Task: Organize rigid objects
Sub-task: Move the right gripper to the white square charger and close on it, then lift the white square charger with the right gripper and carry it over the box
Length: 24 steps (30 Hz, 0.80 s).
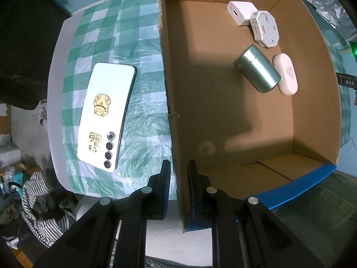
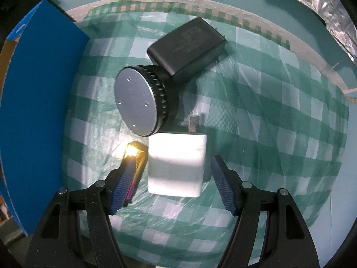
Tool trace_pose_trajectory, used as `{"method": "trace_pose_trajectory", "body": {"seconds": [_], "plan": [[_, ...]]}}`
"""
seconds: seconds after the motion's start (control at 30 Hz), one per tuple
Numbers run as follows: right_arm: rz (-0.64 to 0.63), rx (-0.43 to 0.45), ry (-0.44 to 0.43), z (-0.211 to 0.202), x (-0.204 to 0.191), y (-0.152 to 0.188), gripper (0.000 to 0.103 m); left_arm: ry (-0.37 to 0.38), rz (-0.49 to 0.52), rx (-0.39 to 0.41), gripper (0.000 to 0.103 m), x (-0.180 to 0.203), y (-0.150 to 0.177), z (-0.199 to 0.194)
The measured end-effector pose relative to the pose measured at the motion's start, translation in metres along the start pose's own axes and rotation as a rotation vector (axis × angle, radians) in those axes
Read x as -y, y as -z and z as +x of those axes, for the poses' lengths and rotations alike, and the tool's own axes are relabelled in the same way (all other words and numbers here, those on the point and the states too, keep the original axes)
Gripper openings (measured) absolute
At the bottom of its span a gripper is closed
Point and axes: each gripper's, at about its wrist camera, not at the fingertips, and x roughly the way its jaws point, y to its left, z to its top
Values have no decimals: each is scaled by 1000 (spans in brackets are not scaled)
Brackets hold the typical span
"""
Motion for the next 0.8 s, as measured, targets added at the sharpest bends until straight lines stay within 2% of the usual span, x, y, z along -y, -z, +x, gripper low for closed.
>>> {"method": "trace_pose_trajectory", "body": {"seconds": [0.07, 0.17, 0.27, 0.63, 0.8], "plan": [[0, -6, 4, 4, 0, -1, 69, 0, 1, 0, 15, 1, 1, 0], [17, -26, 7, 11, 4, -3, 52, 0, 3, -1, 15, 1, 1, 0], [37, -35, -13, 15, 7, -2, 52, -2, 6, -2, 15, 1, 1, 1], [89, -92, 15, 16, 17, 12, 52, 2, 7, 9, 15, 0, 0, -1], [110, -65, 0, 16, 26, 13, 54, 6, 7, 13, 15, -1, 1, -3]]}}
